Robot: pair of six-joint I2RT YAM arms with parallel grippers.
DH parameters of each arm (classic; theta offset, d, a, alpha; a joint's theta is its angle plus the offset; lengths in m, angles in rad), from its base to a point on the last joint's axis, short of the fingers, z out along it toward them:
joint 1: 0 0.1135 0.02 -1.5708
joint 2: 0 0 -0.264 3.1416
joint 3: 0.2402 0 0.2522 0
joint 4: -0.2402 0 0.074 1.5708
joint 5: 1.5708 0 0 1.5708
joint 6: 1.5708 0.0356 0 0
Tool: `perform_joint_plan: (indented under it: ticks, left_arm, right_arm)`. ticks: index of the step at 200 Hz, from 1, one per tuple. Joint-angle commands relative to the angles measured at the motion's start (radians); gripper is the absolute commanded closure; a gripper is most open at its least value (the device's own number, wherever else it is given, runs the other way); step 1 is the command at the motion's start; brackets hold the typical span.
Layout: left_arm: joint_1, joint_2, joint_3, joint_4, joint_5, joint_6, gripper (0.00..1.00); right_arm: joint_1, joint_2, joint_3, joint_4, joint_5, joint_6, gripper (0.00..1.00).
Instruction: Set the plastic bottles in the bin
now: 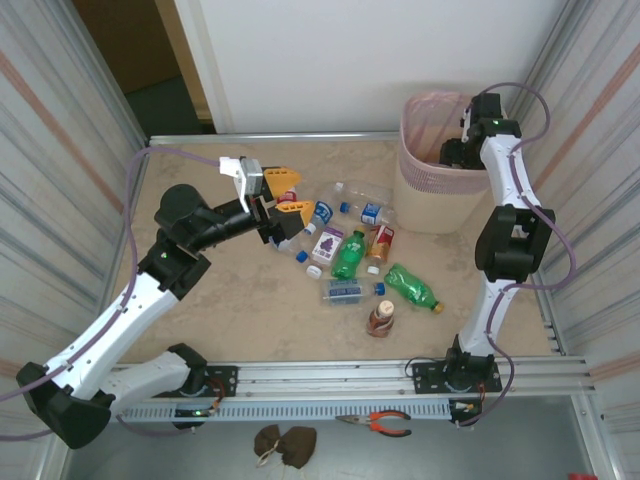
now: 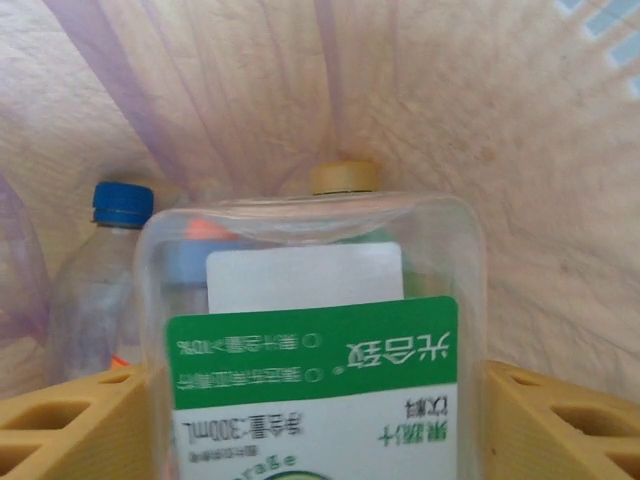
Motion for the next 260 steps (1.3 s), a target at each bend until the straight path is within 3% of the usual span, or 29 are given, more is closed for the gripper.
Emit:
perform_joint_plan:
  ticks: [1, 104, 158, 214, 260]
  left_arm:
    - [0.009, -0.01, -0.005, 0.019, -0.009, -0.012, 0.22]
    - [0.018, -0.015, -0.015, 0.004, -0.021, -0.036, 0.22]
    - [0.022, -0.003, -0.022, -0.001, -0.029, -0.048, 0.22]
    - [0.03, 0.022, -0.015, 0.008, -0.032, -0.056, 0.22]
    - [0.04, 0.058, 0.003, 0.024, -0.01, -0.074, 0.22]
  right_arm:
    - [0.003, -0.014, -0.009, -0.024, 0.025, 0.019, 0.21]
    - [0.026, -0.217, 0.002, -0.039, 0.008, 0.002, 0.2]
    - [0.045, -0.386, -0.085, -0.008, -0.053, -0.006, 0.2]
    - [0.072, -0.68, -0.389, 0.152, -0.317, -0.085, 0.2]
    - [0.16, -0.938, -0.636, 0.241, -0.533, -0.185, 0.18]
